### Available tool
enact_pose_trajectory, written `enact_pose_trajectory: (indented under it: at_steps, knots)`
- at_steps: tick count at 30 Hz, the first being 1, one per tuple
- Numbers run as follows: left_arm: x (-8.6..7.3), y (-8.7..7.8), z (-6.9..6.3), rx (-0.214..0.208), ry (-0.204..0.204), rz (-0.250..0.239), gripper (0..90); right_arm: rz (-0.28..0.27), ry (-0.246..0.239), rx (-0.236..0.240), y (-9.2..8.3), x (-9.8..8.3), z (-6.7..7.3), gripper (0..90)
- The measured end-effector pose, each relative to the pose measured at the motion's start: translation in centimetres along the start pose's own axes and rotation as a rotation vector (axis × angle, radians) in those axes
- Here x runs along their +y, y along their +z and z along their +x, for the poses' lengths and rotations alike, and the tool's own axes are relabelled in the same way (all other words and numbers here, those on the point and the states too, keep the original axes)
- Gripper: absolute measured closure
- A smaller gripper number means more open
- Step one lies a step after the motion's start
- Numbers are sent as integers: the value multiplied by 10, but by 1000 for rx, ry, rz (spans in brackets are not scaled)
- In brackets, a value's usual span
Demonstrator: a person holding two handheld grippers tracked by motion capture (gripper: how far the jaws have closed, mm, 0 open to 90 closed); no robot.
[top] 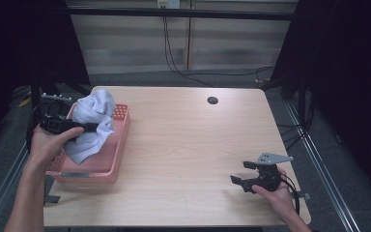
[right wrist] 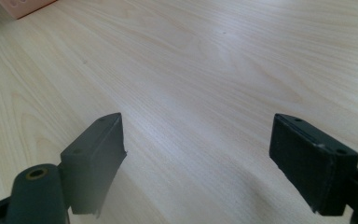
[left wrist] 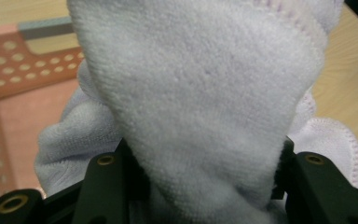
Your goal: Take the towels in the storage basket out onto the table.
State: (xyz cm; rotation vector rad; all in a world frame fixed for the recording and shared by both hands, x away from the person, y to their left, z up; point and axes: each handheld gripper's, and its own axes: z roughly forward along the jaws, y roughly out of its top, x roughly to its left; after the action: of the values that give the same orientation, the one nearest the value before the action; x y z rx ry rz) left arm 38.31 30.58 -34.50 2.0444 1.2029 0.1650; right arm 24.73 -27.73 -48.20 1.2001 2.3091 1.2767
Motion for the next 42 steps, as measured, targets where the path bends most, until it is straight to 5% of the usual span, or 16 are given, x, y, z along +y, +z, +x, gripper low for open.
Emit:
enact_pose_trajectory:
  at_steps: [8, 21, 22, 24, 25, 33, 34, 39, 42]
  knots:
    - [11, -6, -27, -17, 61, -38, 493, -1, -2, -1, 0, 0, 0, 175]
    - [32, 14, -84, -81, 167, -47, 489, -4, -4, 2, 0, 1, -1, 177]
    - [33, 20, -97, -66, 206, -45, 487, -4, -3, 4, -1, 1, -1, 177]
    - [34, 23, -103, -67, 239, -34, 487, -4, -3, 4, -1, 0, -1, 177]
    - [35, 32, -112, -100, 249, -26, 487, -5, -3, 3, -1, 1, -1, 177]
    - [33, 67, -136, -159, 249, -20, 486, -9, -3, 1, -2, 0, -1, 178]
    - [32, 75, -143, -202, 256, -23, 485, -9, 0, 0, -3, 0, -2, 178]
    - [32, 92, -161, -198, 270, -12, 484, -10, -3, 5, -2, 0, -2, 178]
    - [29, 107, -172, -250, 282, 0, 483, -6, 0, 1, -2, 0, -2, 180]
